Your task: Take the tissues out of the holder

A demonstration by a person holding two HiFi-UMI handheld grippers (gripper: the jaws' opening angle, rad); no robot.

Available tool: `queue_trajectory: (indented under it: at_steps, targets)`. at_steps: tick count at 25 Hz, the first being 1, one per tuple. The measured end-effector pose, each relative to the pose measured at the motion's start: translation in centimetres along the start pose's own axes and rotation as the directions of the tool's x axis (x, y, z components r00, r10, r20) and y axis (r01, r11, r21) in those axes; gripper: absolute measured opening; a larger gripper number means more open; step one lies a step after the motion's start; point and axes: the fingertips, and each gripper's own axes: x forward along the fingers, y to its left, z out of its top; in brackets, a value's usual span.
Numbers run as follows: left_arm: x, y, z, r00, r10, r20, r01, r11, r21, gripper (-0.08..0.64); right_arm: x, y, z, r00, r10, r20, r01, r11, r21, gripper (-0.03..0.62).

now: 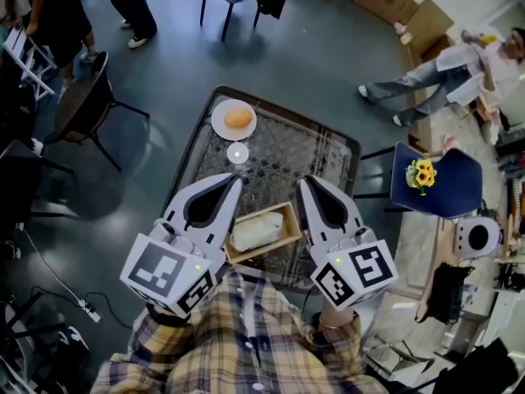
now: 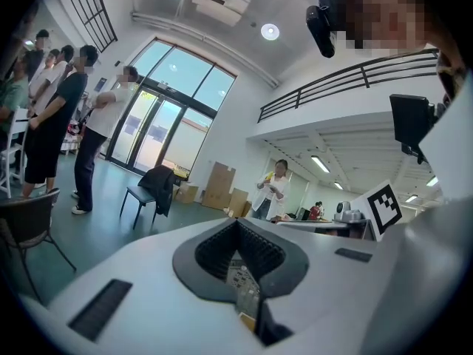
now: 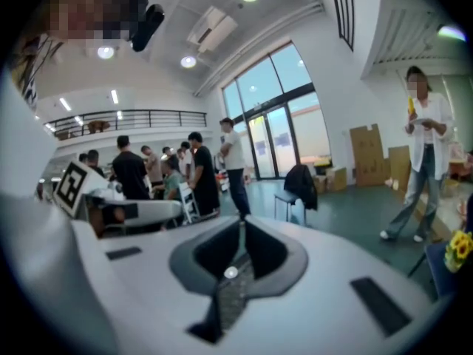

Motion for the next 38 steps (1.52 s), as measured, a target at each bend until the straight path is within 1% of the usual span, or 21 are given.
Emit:
queue_trajectory:
  at_steps: [5, 10, 12, 16, 18, 21, 25, 29, 32, 36, 38]
  targets:
    - [0.0, 0.3, -0.7, 1.0, 0.023, -0.004, -0.023, 1.0, -0.008, 0.014, 0.4, -0.4, -1.6, 0.996, 0.032, -0.078, -0.032, 0.999, 0.009, 0.011]
    - [0.0, 1.8, -1.1, 0.998, 0.055, -0.008, -0.055, 0.998, -0.016, 0.014, 1.2, -0.8, -3.7, 0.985, 0.056, -0.163, -0.053, 0.998, 0.021, 0.012]
    - [-0.1, 2.6, -1.4, 0.997, 0.073, -0.013, -0.073, 0.997, -0.026, 0.015, 1.7, -0.8, -5.0, 0.975, 0.073, -0.212, -0.067, 0.997, 0.035, 0.042]
    - [-0.4, 3.8, -2.4, 0.994, 0.1, -0.031, -0.102, 0.994, -0.047, 0.015, 2.2, -1.1, -8.2, 0.947, 0.092, -0.309, -0.08, 0.995, 0.052, 0.067]
    - [-0.6, 4.2, -3.1, 0.993, 0.112, -0.042, -0.114, 0.992, -0.056, 0.014, 2.4, -1.3, -10.2, 0.927, 0.096, -0.363, -0.084, 0.995, 0.046, 0.074]
    - [-0.9, 4.7, -4.2, 0.99, 0.129, -0.061, -0.133, 0.989, -0.071, 0.014, 2.6, -1.9, -13.9, 0.883, 0.092, -0.46, -0.091, 0.996, 0.025, 0.087]
    - [-1.4, 5.0, -5.4, 0.986, 0.147, -0.082, -0.154, 0.984, -0.089, 0.014, 2.1, -2.3, -19.1, 0.807, 0.1, -0.582, -0.119, 0.993, 0.006, 0.126]
    - [-1.7, 5.4, -6.2, 0.982, 0.163, -0.095, -0.172, 0.98, -0.104, 0.014, 1.6, -2.4, -23.4, 0.741, 0.13, -0.659, -0.171, 0.985, 0.002, 0.146]
    - [-2.0, 5.5, -6.5, 0.981, 0.167, -0.103, -0.178, 0.978, -0.106, 0.014, 1.3, -2.6, -25.9, 0.684, 0.145, -0.715, -0.206, 0.979, 0.001, 0.171]
    - [-2.3, 5.5, -7.2, 0.977, 0.177, -0.118, -0.189, 0.976, -0.107, 0.014, 0.8, -3.6, -28.7, 0.606, 0.156, -0.78, -0.189, 0.981, 0.049, 0.209]
    - [-2.4, 5.4, -7.5, 0.976, 0.178, -0.125, -0.192, 0.975, -0.109, 0.014, 0.5, -4.0, -29.9, 0.571, 0.158, -0.805, -0.173, 0.982, 0.069, 0.212]
